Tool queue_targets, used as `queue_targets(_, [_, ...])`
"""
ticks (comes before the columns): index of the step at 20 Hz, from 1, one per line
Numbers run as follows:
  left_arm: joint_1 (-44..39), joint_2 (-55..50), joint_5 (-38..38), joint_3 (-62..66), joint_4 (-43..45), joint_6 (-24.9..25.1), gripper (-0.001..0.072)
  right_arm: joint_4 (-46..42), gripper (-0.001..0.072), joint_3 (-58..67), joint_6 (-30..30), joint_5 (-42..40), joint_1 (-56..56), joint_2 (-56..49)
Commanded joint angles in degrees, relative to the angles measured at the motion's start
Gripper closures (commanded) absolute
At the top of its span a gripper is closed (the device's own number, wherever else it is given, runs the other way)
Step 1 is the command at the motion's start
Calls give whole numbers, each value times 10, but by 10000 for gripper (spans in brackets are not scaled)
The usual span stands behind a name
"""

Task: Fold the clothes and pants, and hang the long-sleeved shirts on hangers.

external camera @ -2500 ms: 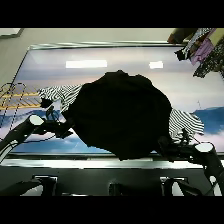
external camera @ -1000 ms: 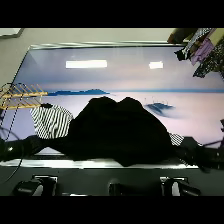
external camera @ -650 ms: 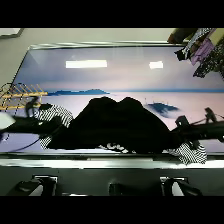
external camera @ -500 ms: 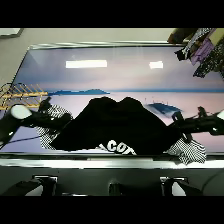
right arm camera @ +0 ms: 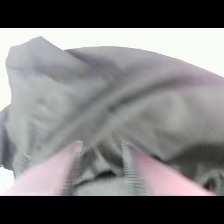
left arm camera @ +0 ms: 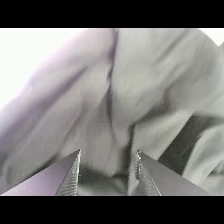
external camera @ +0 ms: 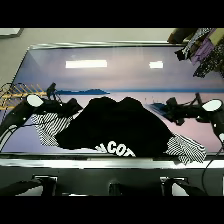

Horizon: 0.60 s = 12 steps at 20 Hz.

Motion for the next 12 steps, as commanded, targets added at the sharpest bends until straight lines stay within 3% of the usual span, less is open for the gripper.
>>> queue_targets(1, [16, 18, 14, 24, 31, 4, 313, -45, 275, 48, -108, 21, 12, 39])
queue_targets(3, [13, 52, -17, 19, 82, 4, 285, -114, 275, 47, -126, 85, 67, 88])
queue_targets(4, [10, 74, -34, 9, 103, 4, 175, -158, 275, 39, -119, 113, 112, 109])
queue_targets(5, [7, 97, -43, -6, 120, 4, 150, -203, 275, 28, -101, 134, 166, 130])
queue_targets(6, [5, 125, -47, -28, 138, 4, 149, -250, 253, 11, -70, 141, 229, 152])
queue_targets(7, [5, 151, -47, -52, 147, 4, 150, -289, 173, -7, -33, 137, 287, 171])
queue_targets(10, [5, 220, -47, -123, 165, 5, 149, -368, 101, -70, 75, 103, 450, 196])
queue_targets(12, [5, 245, -47, -155, 169, 14, 150, -383, 101, -107, 108, 65, 537, 186])
